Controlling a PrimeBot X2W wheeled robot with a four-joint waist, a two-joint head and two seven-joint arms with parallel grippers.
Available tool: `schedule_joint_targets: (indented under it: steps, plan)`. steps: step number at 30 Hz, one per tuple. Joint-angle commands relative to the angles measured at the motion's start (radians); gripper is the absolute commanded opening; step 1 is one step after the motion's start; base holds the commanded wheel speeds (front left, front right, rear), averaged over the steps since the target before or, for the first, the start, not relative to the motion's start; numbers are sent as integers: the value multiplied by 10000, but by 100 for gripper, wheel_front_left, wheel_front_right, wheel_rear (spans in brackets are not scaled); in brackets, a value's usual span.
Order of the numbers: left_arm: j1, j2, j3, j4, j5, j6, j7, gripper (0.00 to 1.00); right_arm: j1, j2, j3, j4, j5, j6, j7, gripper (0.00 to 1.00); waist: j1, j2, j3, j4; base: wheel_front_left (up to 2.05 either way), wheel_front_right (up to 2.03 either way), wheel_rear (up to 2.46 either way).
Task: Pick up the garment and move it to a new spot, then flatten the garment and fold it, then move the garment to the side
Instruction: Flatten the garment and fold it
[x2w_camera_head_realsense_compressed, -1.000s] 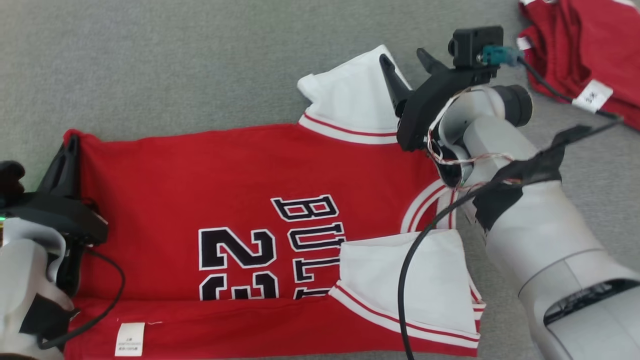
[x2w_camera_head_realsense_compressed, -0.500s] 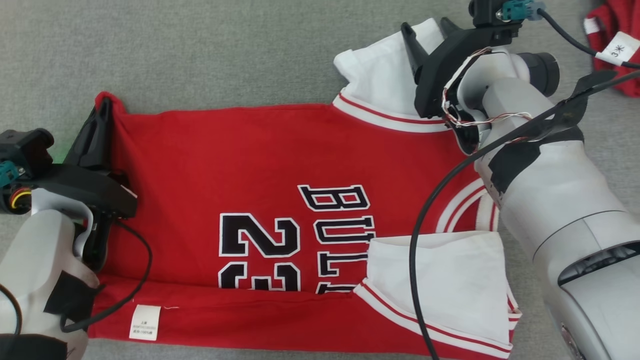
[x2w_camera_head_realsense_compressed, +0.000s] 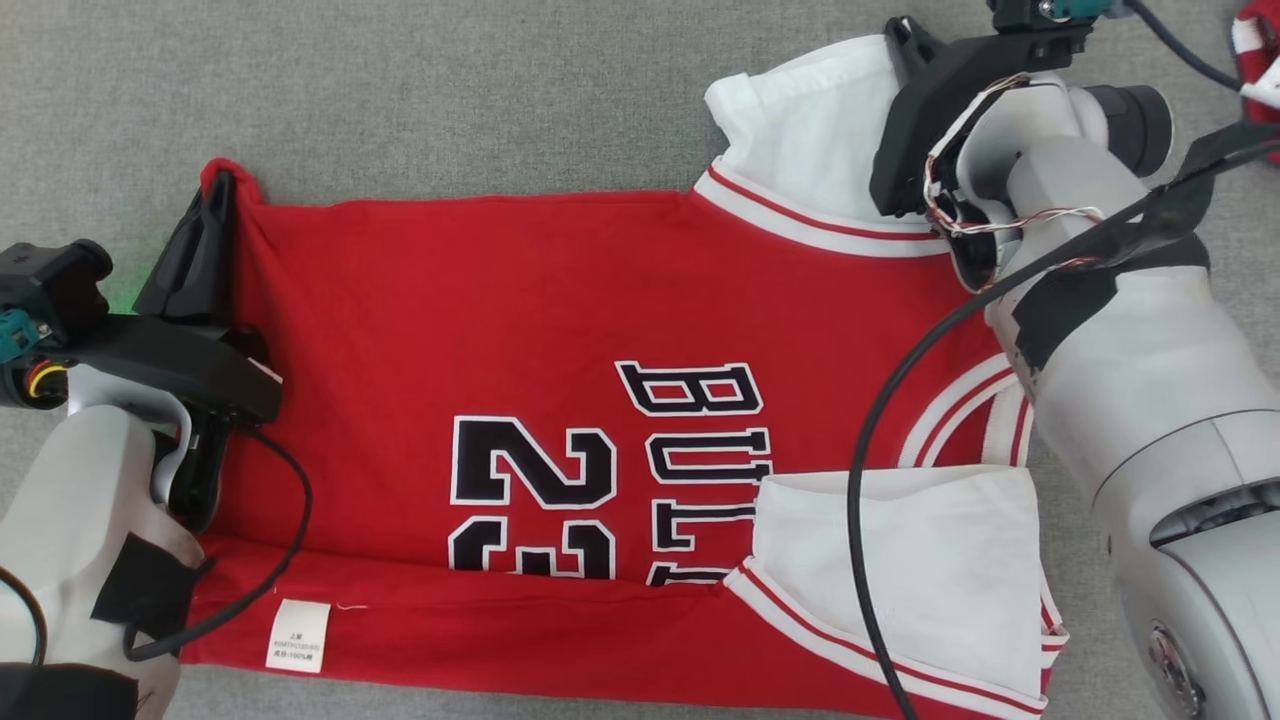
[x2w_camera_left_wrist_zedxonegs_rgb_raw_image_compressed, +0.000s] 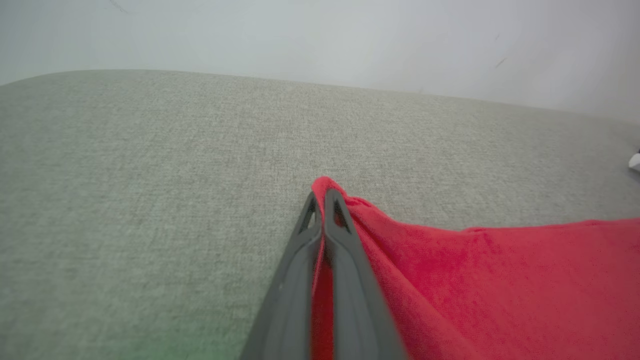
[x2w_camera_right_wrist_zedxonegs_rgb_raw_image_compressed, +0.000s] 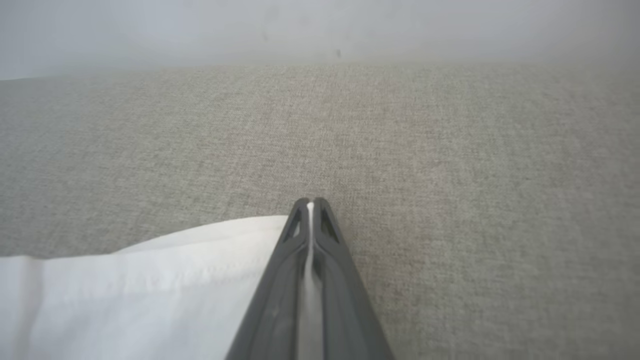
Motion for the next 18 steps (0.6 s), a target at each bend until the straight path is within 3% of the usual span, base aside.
schedule_joint_targets:
  steps: [1, 8, 18]
  plan:
    - [216, 98, 50, 169, 63, 19, -27, 0, 280, 101, -69, 119, -88, -6, -78, 0, 0, 0, -93, -79, 0, 0, 0]
    - [483, 204, 349, 254, 76, 15, -27, 0, 348, 391, -304, 49, 94, -6, -1010, 0, 0, 0, -496, -319, 0, 0, 0]
    - [1151, 405, 737, 253, 37, 15, -29, 0, 1571, 491, 671, -1174, 1159, -6, -2092, 0, 0, 0, -1261, -696, 0, 0, 0]
